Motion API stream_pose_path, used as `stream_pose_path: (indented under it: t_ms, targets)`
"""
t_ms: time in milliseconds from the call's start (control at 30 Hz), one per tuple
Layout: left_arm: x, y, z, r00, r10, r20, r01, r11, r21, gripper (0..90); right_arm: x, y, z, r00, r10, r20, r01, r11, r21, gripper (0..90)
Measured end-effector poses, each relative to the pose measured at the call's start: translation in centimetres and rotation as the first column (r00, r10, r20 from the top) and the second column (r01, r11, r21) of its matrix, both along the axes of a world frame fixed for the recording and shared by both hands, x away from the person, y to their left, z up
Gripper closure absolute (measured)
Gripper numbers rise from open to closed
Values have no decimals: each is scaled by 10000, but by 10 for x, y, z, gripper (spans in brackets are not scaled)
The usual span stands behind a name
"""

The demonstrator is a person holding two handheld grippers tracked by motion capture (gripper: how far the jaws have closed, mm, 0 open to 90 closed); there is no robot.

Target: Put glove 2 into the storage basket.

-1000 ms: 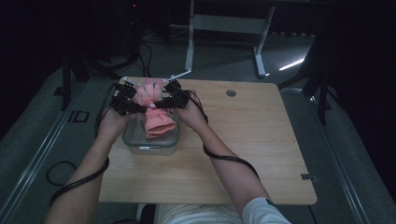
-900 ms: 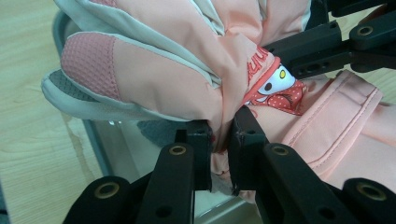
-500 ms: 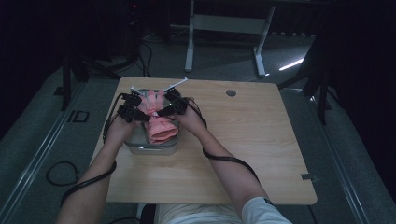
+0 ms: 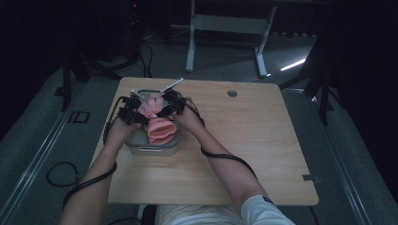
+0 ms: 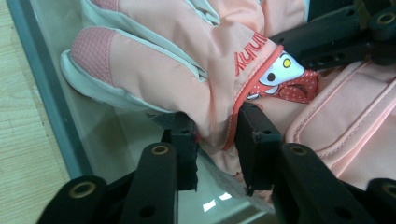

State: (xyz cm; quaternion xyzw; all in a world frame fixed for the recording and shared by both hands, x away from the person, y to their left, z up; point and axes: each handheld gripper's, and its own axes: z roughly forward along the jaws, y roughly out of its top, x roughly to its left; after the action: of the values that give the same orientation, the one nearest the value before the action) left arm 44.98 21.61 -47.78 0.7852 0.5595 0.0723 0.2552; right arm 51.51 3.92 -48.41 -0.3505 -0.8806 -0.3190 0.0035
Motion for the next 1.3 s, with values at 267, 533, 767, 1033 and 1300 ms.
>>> stream_pose_path:
  t_ms: [267,533,767,1033,1300]
  targets:
    - [-4,7,8,9989,241,399,-240,9997,-45,496,5,-10,9,9998,-140,139,131,9981,595,456]
    - [-13,8,26,9927,324,1159,-345,9993,168,466,1,-23,30,9994,-194,301,154,9916,1288,385]
    - [-27,8,44,9789,380,2009,-330,9990,-285,407,-2,-39,37,9988,-131,466,55,9873,1588,320]
    - [-38,-11,51,9701,-368,2399,575,9951,-800,129,-14,-59,47,9986,164,506,-266,9778,2077,253]
    - [-51,-35,60,9452,-766,3172,1090,9903,-859,11,-33,-82,55,9925,401,1159,-647,9740,2169,216]
